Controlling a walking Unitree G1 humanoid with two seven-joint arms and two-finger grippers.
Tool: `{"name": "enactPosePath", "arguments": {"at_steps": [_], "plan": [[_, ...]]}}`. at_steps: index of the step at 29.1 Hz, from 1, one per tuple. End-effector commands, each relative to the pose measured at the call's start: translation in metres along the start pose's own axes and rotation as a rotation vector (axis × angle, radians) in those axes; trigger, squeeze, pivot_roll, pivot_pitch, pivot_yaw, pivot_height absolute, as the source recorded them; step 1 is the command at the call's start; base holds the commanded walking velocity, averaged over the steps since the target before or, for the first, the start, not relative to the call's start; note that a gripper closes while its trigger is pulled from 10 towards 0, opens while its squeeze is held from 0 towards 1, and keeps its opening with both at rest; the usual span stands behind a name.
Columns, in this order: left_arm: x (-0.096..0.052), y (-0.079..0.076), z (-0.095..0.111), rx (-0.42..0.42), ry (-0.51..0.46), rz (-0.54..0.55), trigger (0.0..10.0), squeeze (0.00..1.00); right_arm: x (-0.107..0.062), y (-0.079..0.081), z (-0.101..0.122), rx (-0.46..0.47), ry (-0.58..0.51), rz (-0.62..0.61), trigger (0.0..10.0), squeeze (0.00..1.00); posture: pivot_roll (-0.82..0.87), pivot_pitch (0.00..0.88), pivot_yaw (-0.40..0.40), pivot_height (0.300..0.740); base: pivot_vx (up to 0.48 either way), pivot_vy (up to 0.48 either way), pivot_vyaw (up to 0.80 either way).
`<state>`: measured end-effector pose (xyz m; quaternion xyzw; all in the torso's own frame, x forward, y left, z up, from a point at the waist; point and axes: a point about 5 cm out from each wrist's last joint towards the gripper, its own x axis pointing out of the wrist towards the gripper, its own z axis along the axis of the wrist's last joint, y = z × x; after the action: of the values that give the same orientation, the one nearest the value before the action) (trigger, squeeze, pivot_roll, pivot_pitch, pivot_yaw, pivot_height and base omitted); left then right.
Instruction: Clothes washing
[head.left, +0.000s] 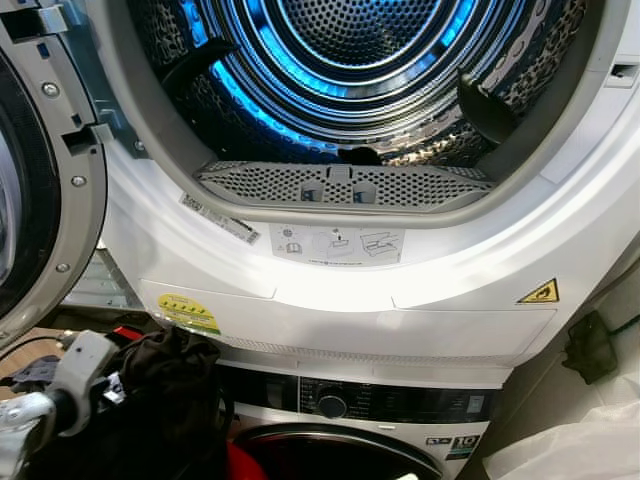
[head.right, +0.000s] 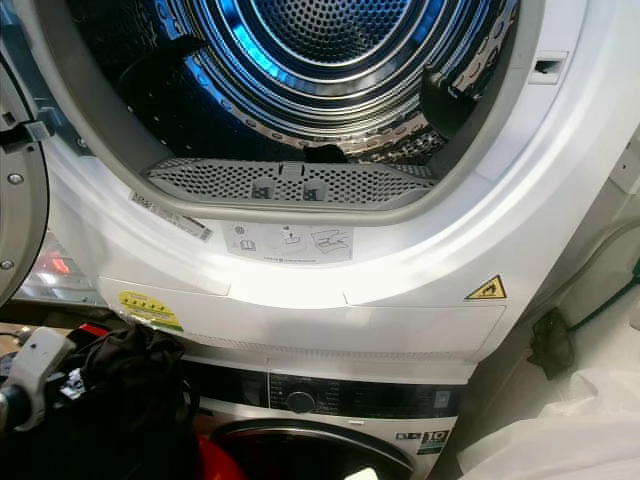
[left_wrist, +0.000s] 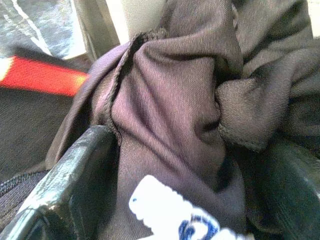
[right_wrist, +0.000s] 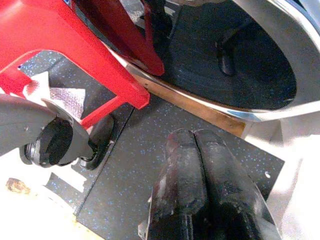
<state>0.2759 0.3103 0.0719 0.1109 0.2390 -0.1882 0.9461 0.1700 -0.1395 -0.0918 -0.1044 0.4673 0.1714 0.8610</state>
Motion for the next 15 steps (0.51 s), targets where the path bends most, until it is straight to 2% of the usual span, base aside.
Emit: {"name": "enactPosePath", "arguments": {"at_steps": [1, 4, 5, 7, 8, 10, 15], "plan": [[0.01, -0.005, 0.003, 0.021, 0.01, -0.016, 10.0, 0.0, -0.001, 0.0, -0.004, -0.008, 0.004, -0.005, 10.0, 0.0, 0.08, 0.0, 0.017, 0.74, 0.0, 0.0, 0.0], [0.017, -0.009, 0.006, 0.024, 0.005, -0.031, 10.0, 0.0, -0.002, -0.002, -0.008, -0.011, 0.012, -0.009, 10.0, 0.0, 0.07, 0.0, 0.013, 0.74, 0.0, 0.0, 0.0], [0.019, -0.012, 0.007, 0.023, 0.003, -0.045, 7.7, 0.0, -0.002, -0.003, -0.009, -0.013, 0.014, -0.01, 10.0, 0.0, 0.07, 0.0, 0.01, 0.74, 0.0, 0.0, 0.0], [0.021, -0.015, 0.007, 0.023, 0.005, -0.07, 7.7, 0.0, -0.003, -0.003, -0.01, -0.015, 0.017, -0.01, 10.0, 0.0, 0.07, 0.0, 0.01, 0.74, 0.0, 0.0, 0.0], [0.022, -0.017, 0.007, 0.03, 0.008, -0.091, 0.0, 0.0, -0.003, -0.003, -0.011, -0.019, 0.018, -0.008, 10.0, 0.0, 0.07, 0.0, 0.009, 0.74, 0.0, 0.0, 0.0], [0.022, -0.023, 0.004, 0.024, 0.017, -0.155, 0.0, 0.0, -0.003, -0.003, -0.011, -0.024, 0.021, -0.005, 10.0, 0.0, 0.07, 0.0, 0.008, 0.74, 0.0, 0.0, 0.0], [0.016, -0.021, -0.003, 0.009, 0.036, -0.168, 0.0, 0.0, -0.003, -0.002, -0.011, -0.026, 0.022, 0.005, 10.0, 0.0, 0.08, 0.0, 0.004, 0.74, 0.0, 0.0, 0.0]]}}
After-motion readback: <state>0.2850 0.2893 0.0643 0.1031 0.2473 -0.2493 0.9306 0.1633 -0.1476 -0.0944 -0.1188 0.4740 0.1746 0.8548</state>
